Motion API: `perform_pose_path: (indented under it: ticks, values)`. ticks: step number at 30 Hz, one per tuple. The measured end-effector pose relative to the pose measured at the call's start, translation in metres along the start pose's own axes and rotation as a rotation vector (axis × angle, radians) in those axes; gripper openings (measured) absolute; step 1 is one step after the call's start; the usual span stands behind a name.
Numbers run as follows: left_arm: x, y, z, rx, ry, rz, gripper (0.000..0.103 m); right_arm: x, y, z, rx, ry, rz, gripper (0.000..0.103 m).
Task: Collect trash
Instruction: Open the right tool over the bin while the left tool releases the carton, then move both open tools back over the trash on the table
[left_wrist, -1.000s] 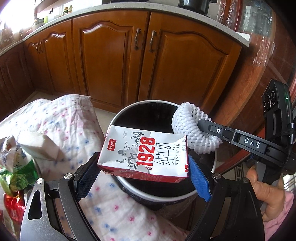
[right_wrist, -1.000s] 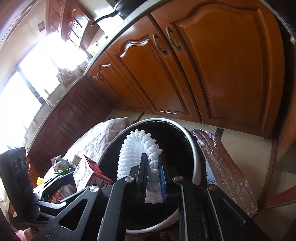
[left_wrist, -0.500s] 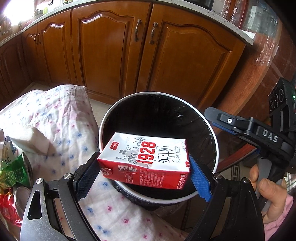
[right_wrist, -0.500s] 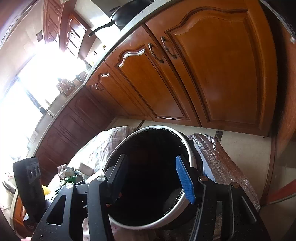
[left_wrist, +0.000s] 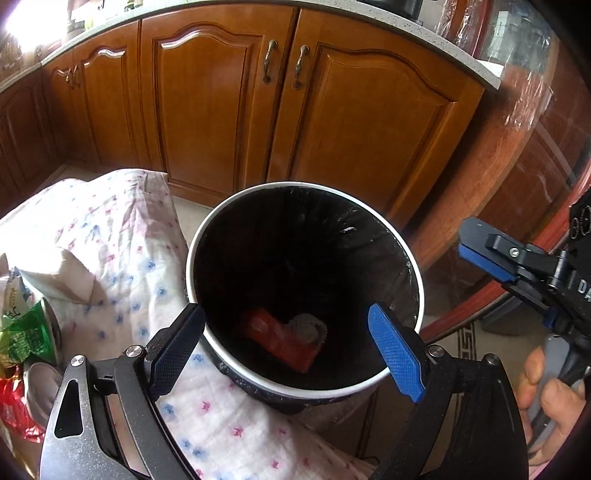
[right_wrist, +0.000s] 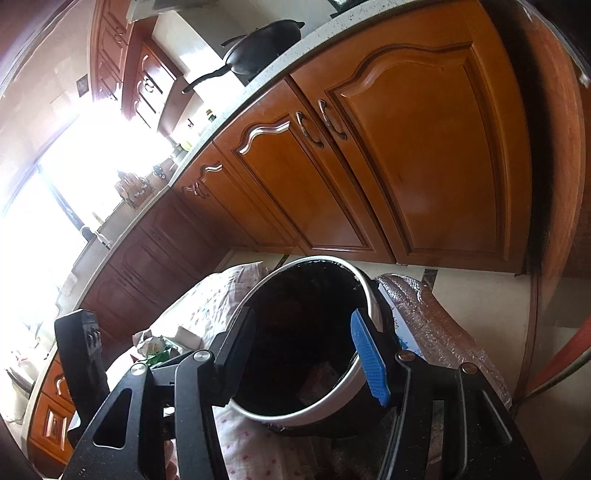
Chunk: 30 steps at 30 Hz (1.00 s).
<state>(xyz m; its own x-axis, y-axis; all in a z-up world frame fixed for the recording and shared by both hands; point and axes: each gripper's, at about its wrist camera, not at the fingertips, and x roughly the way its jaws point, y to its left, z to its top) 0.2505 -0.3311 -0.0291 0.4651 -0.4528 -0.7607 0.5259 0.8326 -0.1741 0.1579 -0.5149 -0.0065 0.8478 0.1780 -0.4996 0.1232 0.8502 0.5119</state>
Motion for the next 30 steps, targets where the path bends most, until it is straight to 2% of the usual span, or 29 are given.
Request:
perform_pose_path:
  ticks: [2,6,12,21,30]
  values:
    - [-0.009,0.001,-0.002,0.000,-0.024,0.001,0.092,-0.002,0.005,-0.005,-0.004,0.002,0.006,0.057]
    - [-0.030,0.011,-0.013,-0.025,-0.070,0.020,0.092,-0.005,0.017,-0.020,-0.014,0.013,0.022,0.069]
    - [-0.068,0.041,-0.048,-0.101,-0.119,0.035,0.092,0.000,0.046,-0.052,-0.046,0.053,0.056,0.077]
    - [-0.125,0.082,-0.107,-0.151,-0.186,0.144,0.092,0.020,0.097,-0.099,-0.105,0.137,0.130,0.077]
    - [-0.164,0.143,-0.148,-0.294,-0.216,0.218,0.092,0.035,0.142,-0.129,-0.173,0.190,0.168,0.077]
